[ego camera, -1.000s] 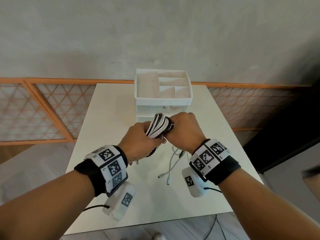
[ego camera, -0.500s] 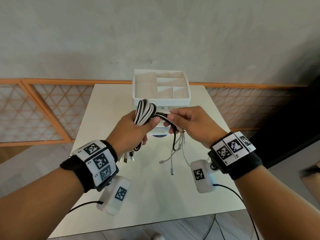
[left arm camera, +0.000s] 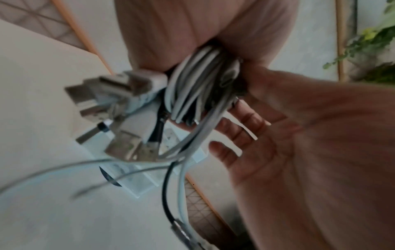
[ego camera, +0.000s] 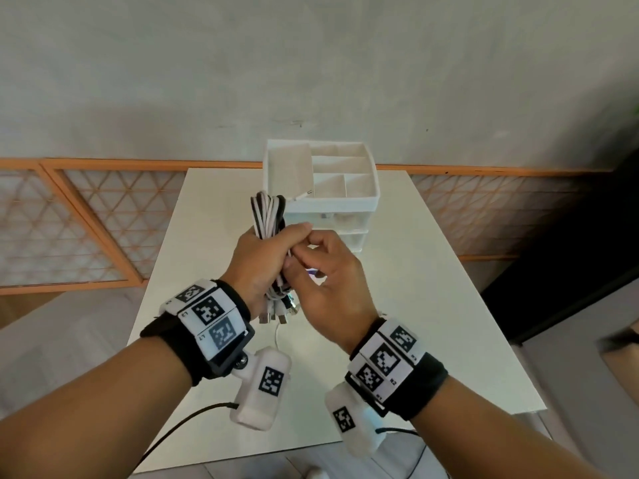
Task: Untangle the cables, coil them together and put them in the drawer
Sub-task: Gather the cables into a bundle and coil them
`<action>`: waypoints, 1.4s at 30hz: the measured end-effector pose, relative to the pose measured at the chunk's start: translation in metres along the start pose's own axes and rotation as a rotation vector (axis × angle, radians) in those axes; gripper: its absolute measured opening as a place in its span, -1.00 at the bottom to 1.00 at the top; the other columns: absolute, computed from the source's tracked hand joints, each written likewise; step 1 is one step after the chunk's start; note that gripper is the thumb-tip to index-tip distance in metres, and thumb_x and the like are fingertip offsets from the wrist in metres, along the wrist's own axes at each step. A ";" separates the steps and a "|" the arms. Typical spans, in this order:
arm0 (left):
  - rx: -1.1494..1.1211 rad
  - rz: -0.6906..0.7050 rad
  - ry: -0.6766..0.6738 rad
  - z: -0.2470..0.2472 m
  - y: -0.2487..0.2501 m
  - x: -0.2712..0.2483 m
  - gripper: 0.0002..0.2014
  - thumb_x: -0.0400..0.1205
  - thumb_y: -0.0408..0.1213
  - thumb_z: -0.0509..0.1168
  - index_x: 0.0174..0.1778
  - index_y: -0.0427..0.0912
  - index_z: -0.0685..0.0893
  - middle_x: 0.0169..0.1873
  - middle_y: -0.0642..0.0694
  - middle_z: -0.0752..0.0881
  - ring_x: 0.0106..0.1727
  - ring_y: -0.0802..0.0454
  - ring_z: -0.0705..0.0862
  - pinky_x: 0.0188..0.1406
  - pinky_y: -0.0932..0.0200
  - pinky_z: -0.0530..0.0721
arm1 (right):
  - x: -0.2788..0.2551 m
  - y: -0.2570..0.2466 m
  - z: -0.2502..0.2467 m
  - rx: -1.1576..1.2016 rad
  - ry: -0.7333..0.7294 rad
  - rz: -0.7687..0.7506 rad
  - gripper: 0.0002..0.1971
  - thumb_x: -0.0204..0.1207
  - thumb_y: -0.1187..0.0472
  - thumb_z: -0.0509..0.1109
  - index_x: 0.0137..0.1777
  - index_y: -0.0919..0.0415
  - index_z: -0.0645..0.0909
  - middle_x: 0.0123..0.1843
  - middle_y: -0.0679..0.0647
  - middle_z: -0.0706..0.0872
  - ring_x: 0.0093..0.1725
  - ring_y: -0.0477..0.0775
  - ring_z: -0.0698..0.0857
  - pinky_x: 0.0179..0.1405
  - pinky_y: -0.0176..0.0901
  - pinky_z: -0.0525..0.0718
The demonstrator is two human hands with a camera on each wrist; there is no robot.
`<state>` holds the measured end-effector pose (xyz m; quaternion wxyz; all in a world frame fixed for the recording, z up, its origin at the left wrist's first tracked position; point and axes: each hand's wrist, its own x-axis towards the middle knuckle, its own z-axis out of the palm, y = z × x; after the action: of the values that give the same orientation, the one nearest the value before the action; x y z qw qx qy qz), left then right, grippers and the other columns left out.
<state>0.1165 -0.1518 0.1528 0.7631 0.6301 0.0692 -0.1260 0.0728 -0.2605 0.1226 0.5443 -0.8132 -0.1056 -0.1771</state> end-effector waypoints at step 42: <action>0.058 0.026 -0.096 -0.006 -0.003 -0.009 -0.33 0.26 0.28 0.47 -0.10 -0.33 0.81 -0.23 -0.28 0.85 -0.13 -0.20 0.85 -0.17 0.06 0.77 | 0.004 -0.006 -0.014 0.055 -0.079 0.034 -0.86 0.51 0.32 0.49 0.04 0.29 0.73 -0.17 0.23 0.73 -0.17 0.18 0.67 -0.08 0.12 0.68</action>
<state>0.1070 -0.1451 0.1507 0.7486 0.6459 0.0206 -0.1482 0.0716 -0.2708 0.1342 0.5649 -0.8059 -0.1179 -0.1326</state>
